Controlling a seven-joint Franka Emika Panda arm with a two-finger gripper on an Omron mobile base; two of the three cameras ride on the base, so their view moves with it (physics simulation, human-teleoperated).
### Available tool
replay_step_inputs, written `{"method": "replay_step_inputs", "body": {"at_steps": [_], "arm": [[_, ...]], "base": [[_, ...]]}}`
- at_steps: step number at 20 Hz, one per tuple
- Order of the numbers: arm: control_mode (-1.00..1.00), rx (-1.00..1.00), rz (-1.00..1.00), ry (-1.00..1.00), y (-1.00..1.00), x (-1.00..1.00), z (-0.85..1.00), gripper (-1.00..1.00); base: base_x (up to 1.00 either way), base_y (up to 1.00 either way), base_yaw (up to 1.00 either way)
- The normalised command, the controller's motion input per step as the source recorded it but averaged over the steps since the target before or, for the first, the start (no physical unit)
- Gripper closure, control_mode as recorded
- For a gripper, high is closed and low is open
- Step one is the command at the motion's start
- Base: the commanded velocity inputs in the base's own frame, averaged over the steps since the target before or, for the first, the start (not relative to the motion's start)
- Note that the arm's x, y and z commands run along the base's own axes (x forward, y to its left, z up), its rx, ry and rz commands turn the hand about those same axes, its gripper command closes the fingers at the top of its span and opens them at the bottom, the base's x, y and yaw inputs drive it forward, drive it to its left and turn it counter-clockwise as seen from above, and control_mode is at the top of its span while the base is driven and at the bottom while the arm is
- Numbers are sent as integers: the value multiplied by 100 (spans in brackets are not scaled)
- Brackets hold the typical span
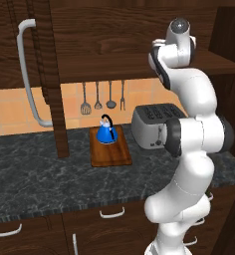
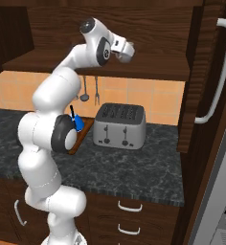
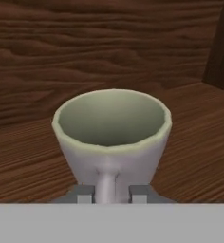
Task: Pick the kettle from the counter and place it on the tray. Then pick the mug from the cabinet and place it on the tray. Then close the cabinet doors.
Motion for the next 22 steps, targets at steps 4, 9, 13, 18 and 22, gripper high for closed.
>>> {"method": "replay_step_inputs", "body": {"at_steps": [4, 9, 13, 18, 22], "arm": [[-100, 0, 0, -2, -7, -11, -6, 100], [-100, 0, 2, -9, 0, -59, 0, 100], [-100, 0, 0, -9, 0, -74, 0, 100], [-100, 0, 0, -8, 0, -91, 0, 100], [-100, 0, 0, -4, 4, -95, 0, 100]], "base": [[0, 0, 0], [0, 0, 0], [0, 0, 0], [0, 0, 0], [0, 0, 0]]}}
